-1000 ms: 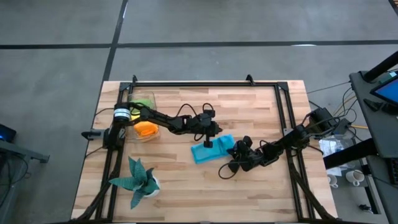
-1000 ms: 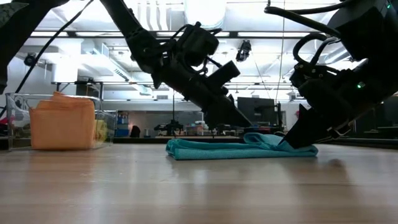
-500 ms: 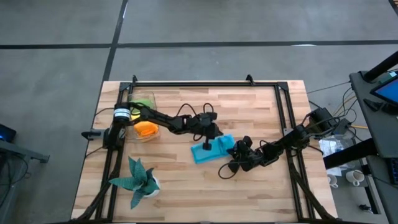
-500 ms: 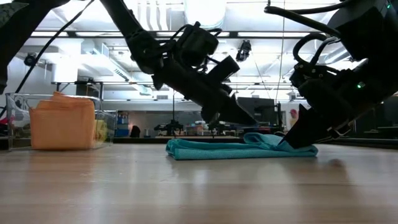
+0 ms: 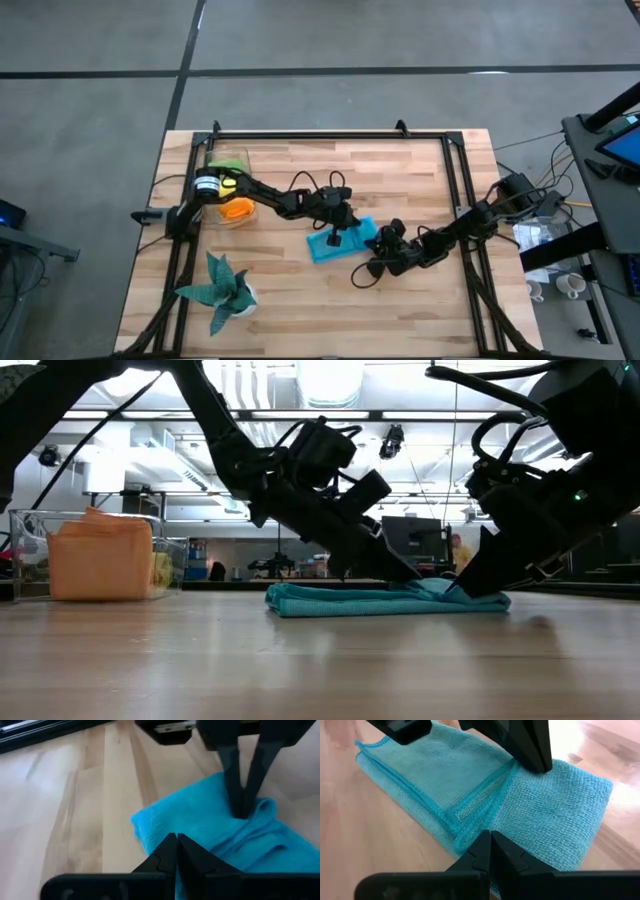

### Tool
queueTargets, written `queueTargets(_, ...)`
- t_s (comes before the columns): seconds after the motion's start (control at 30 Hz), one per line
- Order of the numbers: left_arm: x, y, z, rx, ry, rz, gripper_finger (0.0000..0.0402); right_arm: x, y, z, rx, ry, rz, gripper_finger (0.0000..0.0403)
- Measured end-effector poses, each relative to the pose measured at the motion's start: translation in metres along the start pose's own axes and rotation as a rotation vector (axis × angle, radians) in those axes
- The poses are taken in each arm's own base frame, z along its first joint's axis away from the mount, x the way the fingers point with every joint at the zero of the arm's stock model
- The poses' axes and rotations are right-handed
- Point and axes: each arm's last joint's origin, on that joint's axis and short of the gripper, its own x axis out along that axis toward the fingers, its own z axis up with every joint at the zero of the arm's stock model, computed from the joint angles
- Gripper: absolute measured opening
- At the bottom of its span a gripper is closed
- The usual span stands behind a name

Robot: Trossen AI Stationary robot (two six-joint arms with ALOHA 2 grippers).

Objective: Roll microfiber towels into tight, uniform cylinder then place into a basket
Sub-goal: Roll the blue microfiber towel

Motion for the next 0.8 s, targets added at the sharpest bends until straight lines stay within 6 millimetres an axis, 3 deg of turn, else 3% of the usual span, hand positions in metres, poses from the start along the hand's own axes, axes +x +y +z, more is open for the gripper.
queueTargets(0.53, 0.002, 0.007, -0.013, 0.02, 0.105, 0.135, 0.0, 0.001, 0.004, 0.005, 0.018, -0.024, 0.003, 0.0009)
queueTargets(0.8, -0.02, 0.016, 0.016, 0.017, 0.067, 0.268, 0.0, 0.001, 0.004, 0.005, 0.019, -0.025, 0.004, 0.0009)
